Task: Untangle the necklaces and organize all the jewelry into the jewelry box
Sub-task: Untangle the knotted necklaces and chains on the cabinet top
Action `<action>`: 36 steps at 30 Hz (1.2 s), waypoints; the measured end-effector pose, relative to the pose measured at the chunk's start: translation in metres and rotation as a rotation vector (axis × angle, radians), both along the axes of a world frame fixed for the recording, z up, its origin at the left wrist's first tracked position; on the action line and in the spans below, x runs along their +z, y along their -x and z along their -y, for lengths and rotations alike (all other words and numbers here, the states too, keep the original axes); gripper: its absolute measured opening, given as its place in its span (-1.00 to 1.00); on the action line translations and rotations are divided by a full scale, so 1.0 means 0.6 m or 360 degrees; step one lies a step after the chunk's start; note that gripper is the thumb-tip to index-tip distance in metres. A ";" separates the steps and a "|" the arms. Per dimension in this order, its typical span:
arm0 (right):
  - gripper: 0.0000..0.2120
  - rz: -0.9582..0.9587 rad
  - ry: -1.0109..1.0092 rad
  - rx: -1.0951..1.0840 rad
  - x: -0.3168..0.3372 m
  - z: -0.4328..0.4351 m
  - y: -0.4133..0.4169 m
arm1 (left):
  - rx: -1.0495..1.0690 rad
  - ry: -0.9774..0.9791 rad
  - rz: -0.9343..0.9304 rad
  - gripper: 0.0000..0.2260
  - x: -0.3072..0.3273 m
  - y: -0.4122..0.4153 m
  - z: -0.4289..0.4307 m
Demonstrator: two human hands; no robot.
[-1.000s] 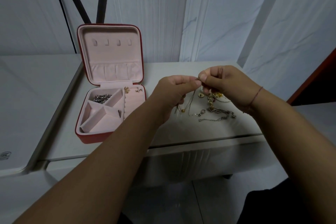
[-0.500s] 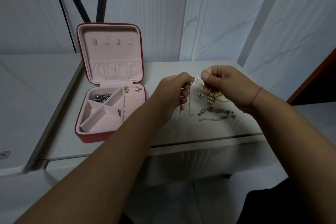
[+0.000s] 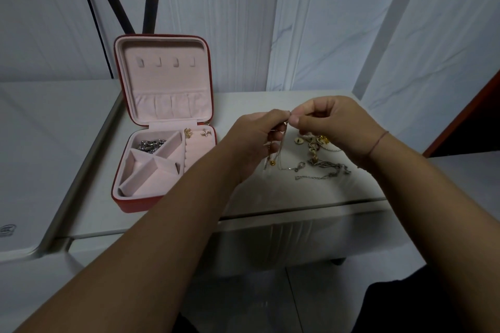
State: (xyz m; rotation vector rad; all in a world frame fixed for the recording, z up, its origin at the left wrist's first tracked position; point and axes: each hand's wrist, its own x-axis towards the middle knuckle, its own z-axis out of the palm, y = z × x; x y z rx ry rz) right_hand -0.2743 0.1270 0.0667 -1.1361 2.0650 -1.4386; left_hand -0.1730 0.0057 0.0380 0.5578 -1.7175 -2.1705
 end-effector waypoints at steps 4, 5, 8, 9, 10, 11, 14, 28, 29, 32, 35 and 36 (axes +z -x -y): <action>-0.97 0.0035 0.0063 -0.0050 -0.001 0.000 0.006 | -0.0028 0.0045 0.0027 -0.87 0.000 -0.003 0.001; -0.96 0.0056 0.0066 -0.0048 -0.001 0.000 0.007 | -0.0042 0.0057 0.0037 -0.87 0.001 -0.004 0.000; -0.95 0.0087 0.0040 -0.0055 -0.001 0.000 0.007 | -0.0047 0.0106 0.0049 -0.88 0.000 -0.007 -0.002; -0.94 0.0089 0.0028 -0.0067 -0.001 0.001 0.007 | -0.0037 0.0127 0.0050 -0.88 0.000 -0.007 -0.002; -0.93 0.0093 0.0016 -0.0078 -0.001 0.001 0.007 | -0.0026 0.0146 0.0049 -0.88 -0.002 -0.007 -0.002; -0.92 0.0100 0.0005 -0.0085 -0.001 0.001 0.006 | -0.0015 0.0159 0.0048 -0.89 -0.003 -0.006 -0.001; -0.93 0.0123 -0.0011 -0.0087 -0.002 0.001 0.005 | 0.0000 0.0210 0.0048 -0.90 -0.006 -0.006 0.001; -0.86 0.0722 0.0088 -0.0190 -0.003 0.012 0.012 | -0.0257 -0.0213 0.0013 -0.71 0.004 -0.004 0.004; -0.86 0.0815 0.0115 -0.0191 -0.002 0.011 0.014 | -0.0265 -0.0211 0.0021 -0.69 0.003 -0.004 0.005; -0.85 0.1080 0.0203 -0.0144 0.002 0.005 0.024 | -0.0244 -0.0147 0.0082 -0.67 -0.001 -0.004 0.009; -0.83 0.1254 0.0299 -0.0089 0.006 0.000 0.030 | -0.0149 -0.0087 0.0213 -0.76 -0.005 -0.005 0.013; -0.83 0.1298 0.0327 -0.0056 0.007 -0.001 0.030 | -0.0131 -0.0076 0.0255 -0.78 -0.007 -0.005 0.014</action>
